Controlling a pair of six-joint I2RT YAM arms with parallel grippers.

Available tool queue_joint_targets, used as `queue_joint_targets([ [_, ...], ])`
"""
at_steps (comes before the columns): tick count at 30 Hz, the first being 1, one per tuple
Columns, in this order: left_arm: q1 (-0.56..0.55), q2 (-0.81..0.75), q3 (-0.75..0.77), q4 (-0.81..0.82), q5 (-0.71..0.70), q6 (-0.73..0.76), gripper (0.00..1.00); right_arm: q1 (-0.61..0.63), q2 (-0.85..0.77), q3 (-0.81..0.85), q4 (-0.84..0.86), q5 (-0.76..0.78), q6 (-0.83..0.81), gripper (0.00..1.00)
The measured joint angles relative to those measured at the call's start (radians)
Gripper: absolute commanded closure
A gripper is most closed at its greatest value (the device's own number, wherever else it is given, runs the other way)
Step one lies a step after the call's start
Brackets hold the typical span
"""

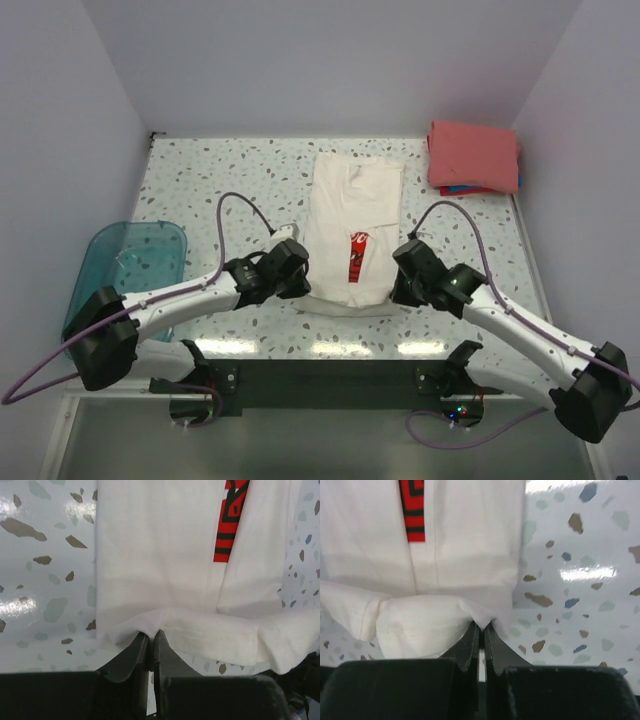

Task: Fold and stack the t-shirts
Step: Fold the tshirt

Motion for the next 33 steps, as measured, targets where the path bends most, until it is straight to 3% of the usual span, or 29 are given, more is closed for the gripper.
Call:
queue_joint_targets([
  [7,0.116,0.134,0.077,0.104,-0.014,0.034,1.00,-0.220,0.148,0.016,0.192,-0.031,-0.097,1.00],
  [18,0.220,0.375,0.232,0.219,0.001,0.090,1.00,-0.380,0.428,0.130,0.420,-0.136,-0.147,1.00],
  [33,0.336,0.565,0.463,0.270,0.092,0.150,1.00,-0.543,0.628,0.246,0.526,-0.269,-0.150,1.00],
])
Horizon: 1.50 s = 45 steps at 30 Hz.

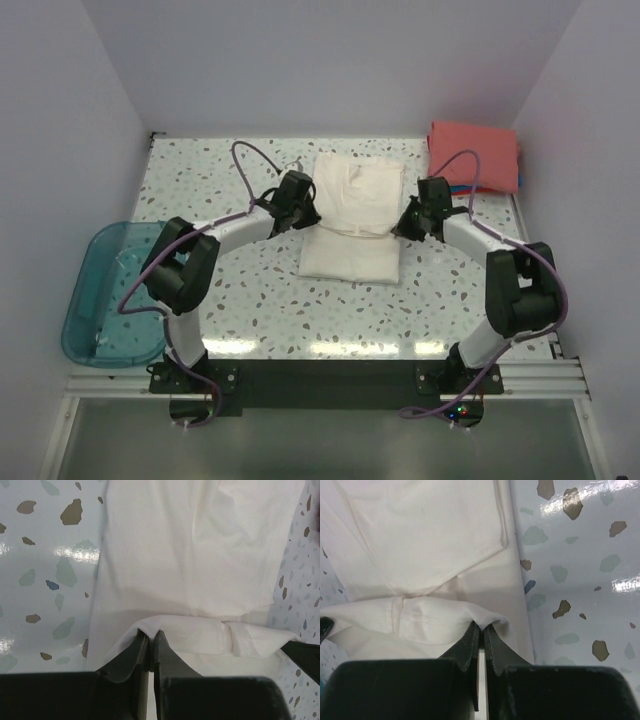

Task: Fold and stack the t-shirts
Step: Fold the tshirt

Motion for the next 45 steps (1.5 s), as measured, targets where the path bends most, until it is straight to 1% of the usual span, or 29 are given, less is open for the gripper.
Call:
queue_joint_targets([
  [7,0.056,0.092,0.026,0.022,0.063,0.008,1.00,-0.061,0.138,0.054,0.041,-0.080,0.017,1.00],
  [9,0.068,0.116,0.042,0.028,0.083,0.016,0.91,-0.069,0.169,0.072,0.043,-0.099,0.019,0.99],
  [10,0.072,0.123,0.049,0.032,0.089,0.022,0.85,-0.072,0.182,0.082,0.045,-0.104,0.020,0.95],
  [11,0.077,0.129,0.053,0.043,0.099,0.028,0.70,-0.075,0.195,0.093,0.048,-0.111,0.022,0.87],
  [12,0.081,0.130,0.055,0.054,0.109,0.038,0.61,-0.080,0.205,0.103,0.050,-0.120,0.025,0.71],
  [13,0.086,0.130,0.056,0.063,0.117,0.044,0.53,-0.084,0.212,0.113,0.053,-0.126,0.024,0.61],
  [14,0.092,0.130,0.056,0.081,0.126,0.047,0.42,-0.089,0.216,0.121,0.054,-0.130,0.023,0.55],
  [15,0.095,0.130,0.056,0.091,0.130,0.051,0.39,-0.095,0.217,0.127,0.056,-0.133,0.024,0.49],
  [16,0.100,0.129,0.056,0.100,0.135,0.055,0.37,-0.100,0.217,0.135,0.056,-0.135,0.021,0.41],
  [18,0.108,0.119,0.055,0.106,0.141,0.063,0.35,-0.107,0.217,0.152,0.057,-0.134,0.011,0.40],
  [21,0.113,0.084,0.053,0.103,0.142,0.075,0.37,-0.111,0.197,0.156,0.053,-0.126,-0.005,0.39],
  [23,0.112,0.050,0.053,0.095,0.138,0.081,0.44,-0.106,0.171,0.154,0.043,-0.114,-0.019,0.42],
  [24,0.110,0.034,0.053,0.087,0.136,0.083,0.50,-0.101,0.154,0.151,0.039,-0.103,-0.025,0.43],
  [25,0.104,0.018,0.052,0.076,0.127,0.086,0.60,-0.090,0.124,0.137,0.040,-0.088,-0.036,0.47],
  [26,0.096,0.005,0.050,0.069,0.113,0.085,0.65,-0.077,0.094,0.122,0.038,-0.070,-0.044,0.52],
  [27,0.086,-0.006,0.047,0.057,0.101,0.089,0.78,-0.063,0.070,0.110,0.035,-0.060,-0.053,0.58],
  [28,0.071,-0.015,0.042,0.047,0.090,0.092,0.84,-0.043,0.044,0.097,0.033,-0.046,-0.060,0.62],
  [29,0.053,-0.020,0.034,0.040,0.077,0.098,0.88,-0.019,0.024,0.086,0.034,-0.033,-0.068,0.75],
  [30,0.037,-0.021,0.027,0.031,0.070,0.101,0.92,0.006,0.011,0.077,0.035,-0.021,-0.080,0.78],
  [31,0.016,-0.021,0.017,0.023,0.062,0.102,0.99,0.028,0.005,0.069,0.035,-0.014,-0.086,0.80],
  [32,-0.004,-0.019,0.005,0.013,0.056,0.101,1.00,0.049,0.005,0.063,0.036,-0.011,-0.090,0.86],
  [35,-0.057,0.007,-0.010,-0.017,0.055,0.101,1.00,0.085,0.030,0.055,0.034,-0.011,-0.101,0.91],
  [38,-0.075,0.054,-0.010,-0.024,0.055,0.101,1.00,0.086,0.070,0.055,0.034,-0.010,-0.108,0.93],
  [41,-0.070,0.103,-0.001,-0.039,0.047,0.101,1.00,0.085,0.128,0.074,0.027,-0.010,-0.116,0.94],
  [45,-0.062,0.153,0.078,-0.057,0.035,0.103,1.00,0.084,0.201,0.135,0.017,-0.006,-0.120,0.95],
])
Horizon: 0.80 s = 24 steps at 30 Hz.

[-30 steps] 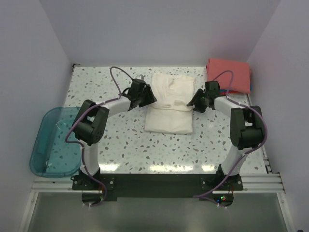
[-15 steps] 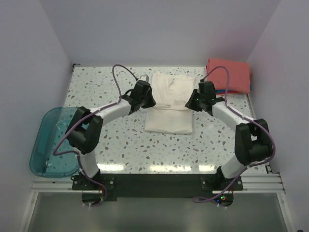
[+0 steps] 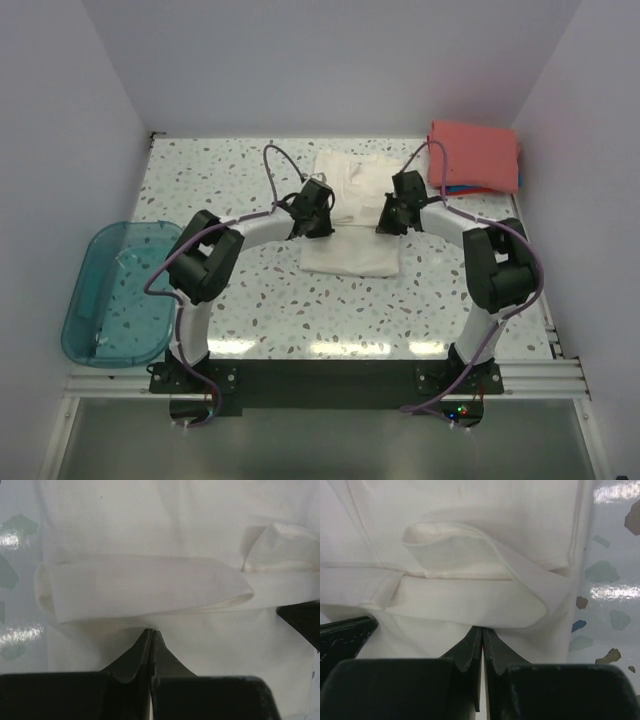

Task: Fold and stack the t-shirts
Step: Fold the tshirt

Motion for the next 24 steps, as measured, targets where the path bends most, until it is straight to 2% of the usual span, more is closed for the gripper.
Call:
queue_joint_targets([
  [8,0.053,0.093,0.137,-0.019,0.000,0.006,0.96,-0.014,0.085,0.159,-0.041,0.014,-0.007,0.95],
  [15,0.100,0.159,0.246,-0.020,0.023,0.018,0.81,-0.040,0.171,0.282,-0.060,0.014,-0.013,0.95],
  [24,0.111,0.189,0.265,-0.006,0.043,0.025,0.79,-0.045,0.227,0.290,-0.074,0.019,-0.030,0.88],
])
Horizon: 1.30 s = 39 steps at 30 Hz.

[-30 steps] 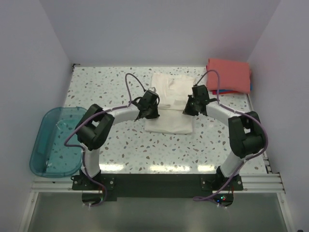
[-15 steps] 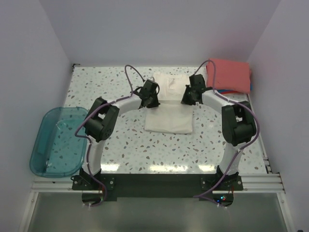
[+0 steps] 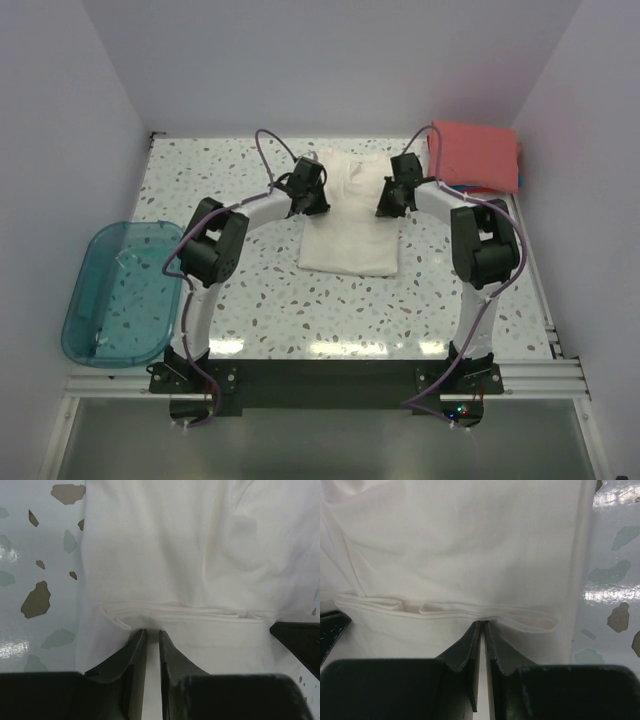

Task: Fold and stack the t-shirts
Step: Fold the tshirt

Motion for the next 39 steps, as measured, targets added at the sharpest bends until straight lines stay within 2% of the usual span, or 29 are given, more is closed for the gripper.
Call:
queue_joint_targets([
  [4,0.000,-0.021,-0.053,0.039,-0.032,-0.050,0.80,0.013,0.014,0.006,0.004,0.004,-0.006,0.87],
  [10,-0.002,-0.168,-0.286,0.097,-0.098,-0.143,0.80,0.072,0.021,0.008,0.032,0.021,-0.011,0.86],
  [16,0.012,-0.307,-0.476,0.111,-0.135,-0.180,0.79,0.145,-0.010,-0.065,0.114,0.005,0.002,0.85],
  [22,0.053,-0.343,-0.521,0.115,-0.111,-0.175,0.78,0.144,-0.030,-0.094,0.114,-0.049,0.015,0.81],
  [26,0.078,-0.343,-0.513,0.113,-0.078,-0.140,0.67,0.088,-0.030,-0.094,0.104,-0.129,0.024,0.78],
  [29,0.100,-0.344,-0.501,0.113,-0.045,-0.103,0.46,0.020,-0.030,-0.092,0.094,-0.185,0.029,0.74],
  [32,0.116,-0.360,-0.494,0.113,-0.025,-0.072,0.36,-0.023,-0.038,-0.087,0.076,-0.191,0.027,0.73],
  [36,0.127,-0.414,-0.477,0.084,-0.023,-0.050,0.34,-0.035,-0.109,-0.110,0.039,-0.183,0.027,0.67],
  [39,0.129,-0.508,-0.522,0.078,-0.023,-0.058,0.36,-0.019,-0.263,-0.232,0.044,-0.184,0.029,0.66],
])
